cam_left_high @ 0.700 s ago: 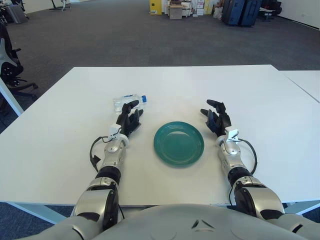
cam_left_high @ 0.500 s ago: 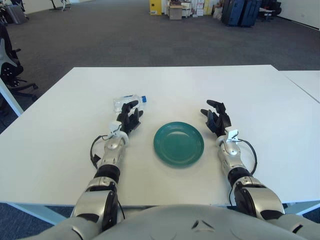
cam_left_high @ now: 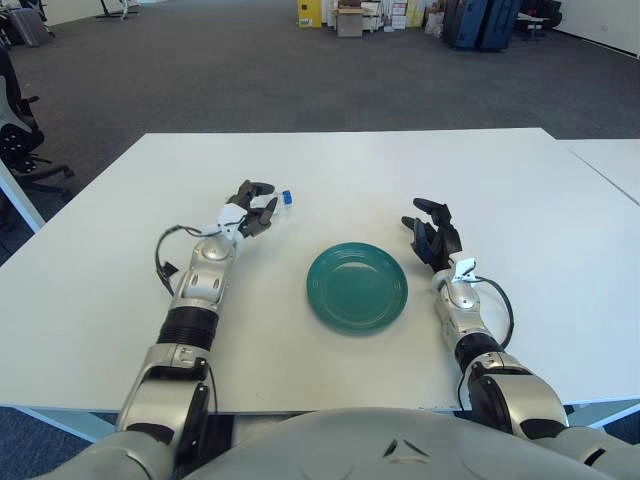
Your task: Put the bottle into the plate.
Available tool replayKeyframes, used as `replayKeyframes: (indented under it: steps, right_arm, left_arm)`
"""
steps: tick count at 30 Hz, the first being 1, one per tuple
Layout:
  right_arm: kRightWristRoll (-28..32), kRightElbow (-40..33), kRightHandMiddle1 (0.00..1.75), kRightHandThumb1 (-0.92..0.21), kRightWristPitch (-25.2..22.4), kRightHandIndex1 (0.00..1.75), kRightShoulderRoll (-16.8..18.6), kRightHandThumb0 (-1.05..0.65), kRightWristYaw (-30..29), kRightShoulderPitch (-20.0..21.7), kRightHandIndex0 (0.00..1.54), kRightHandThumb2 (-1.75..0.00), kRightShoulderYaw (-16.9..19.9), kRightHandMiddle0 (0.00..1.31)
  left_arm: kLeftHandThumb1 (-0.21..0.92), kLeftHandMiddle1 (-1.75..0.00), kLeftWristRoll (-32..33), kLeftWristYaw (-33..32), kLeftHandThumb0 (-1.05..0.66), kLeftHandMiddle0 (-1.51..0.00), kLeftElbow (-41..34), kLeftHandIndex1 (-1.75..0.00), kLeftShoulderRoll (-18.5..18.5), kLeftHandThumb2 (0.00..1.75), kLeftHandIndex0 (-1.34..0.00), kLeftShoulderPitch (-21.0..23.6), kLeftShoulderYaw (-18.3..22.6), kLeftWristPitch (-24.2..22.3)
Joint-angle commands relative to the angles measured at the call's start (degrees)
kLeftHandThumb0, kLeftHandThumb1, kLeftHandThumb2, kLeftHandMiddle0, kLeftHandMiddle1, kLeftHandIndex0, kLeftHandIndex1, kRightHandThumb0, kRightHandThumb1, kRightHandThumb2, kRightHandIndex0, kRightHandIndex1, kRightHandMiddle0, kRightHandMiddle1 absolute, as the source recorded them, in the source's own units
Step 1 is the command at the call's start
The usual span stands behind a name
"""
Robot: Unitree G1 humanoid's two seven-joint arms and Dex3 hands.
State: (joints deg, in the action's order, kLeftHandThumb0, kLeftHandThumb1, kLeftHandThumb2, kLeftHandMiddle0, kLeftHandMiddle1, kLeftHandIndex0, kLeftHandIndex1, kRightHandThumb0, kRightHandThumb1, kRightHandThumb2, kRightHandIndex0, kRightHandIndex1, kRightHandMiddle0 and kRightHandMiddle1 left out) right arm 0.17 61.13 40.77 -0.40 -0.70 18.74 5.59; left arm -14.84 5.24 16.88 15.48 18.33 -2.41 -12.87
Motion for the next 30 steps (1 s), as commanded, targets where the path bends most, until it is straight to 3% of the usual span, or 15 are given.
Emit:
replayKeyframes:
  steps: [1,7,17,21,25,27,30]
  right_arm:
    - [-0.13,4.51,1.07,-0.92,-1.47,0.58,2.31,-0.57,0.29,-7.41,0.4,-0.6,-0.28,0.06]
    - [0.04,4.47,1.07,-0.92,-0.78,0.58,2.33,-0.56,0.24,-7.46,0.4,-0.59,-0.04,0.07]
    - [-1.07,4.36,1.08,-0.92,-0.87,0.6,2.02,-0.56,-1.21,-7.45,0.41,-0.59,-0.84,0.08]
    - [-1.24,4.37,1.08,-0.92,-1.35,0.6,1.88,-0.57,-1.65,-7.22,0.41,-0.58,-1.09,0.08]
    - [-1.51,4.89,1.08,-0.92,-2.61,0.61,1.52,-0.58,-1.79,-6.69,0.42,-0.58,-1.36,0.09]
    - [-1.48,5.09,1.08,-0.92,-2.9,0.61,1.4,-0.58,-1.66,-6.52,0.42,-0.58,-1.38,0.09]
    - [-1.38,5.39,1.08,-0.92,-2.8,0.61,1.3,-0.59,-1.36,-6.38,0.43,-0.59,-1.34,0.09]
  left_arm:
    - [0.92,-0.67,-3.2,0.28,-0.72,-0.58,-4.72,-1.13,2.09,0.57,-0.36,1.17,-1.88,-2.42]
    - [0.92,-0.7,-4.96,0.64,-0.72,-0.65,-13.12,-1.15,2.55,0.6,-0.41,-0.69,-2.61,-6.16]
    - [0.92,-0.71,-11.1,-4.9,-0.72,-0.67,-13.58,-1.16,3.1,0.62,-0.44,-0.6,-4.49,-4.48]
    - [0.92,-0.94,-18.69,-16.41,-0.72,-0.68,-6.08,-1.17,2.55,0.54,-0.5,2.21,-8.36,1.76]
    - [0.92,-1.09,-25.54,-32.33,-0.69,-0.66,11.97,-1.2,1.68,0.44,-0.52,9.05,-13.27,9.82]
    - [0.92,-1.1,-27.86,-38.27,-0.69,-0.61,21.83,-1.21,1.87,0.4,-0.5,12.84,-15.59,13.17]
    - [0.92,-0.95,-31.13,-42.45,-0.77,-0.4,31.77,-1.2,2.26,0.42,-0.37,16.88,-19.33,14.58]
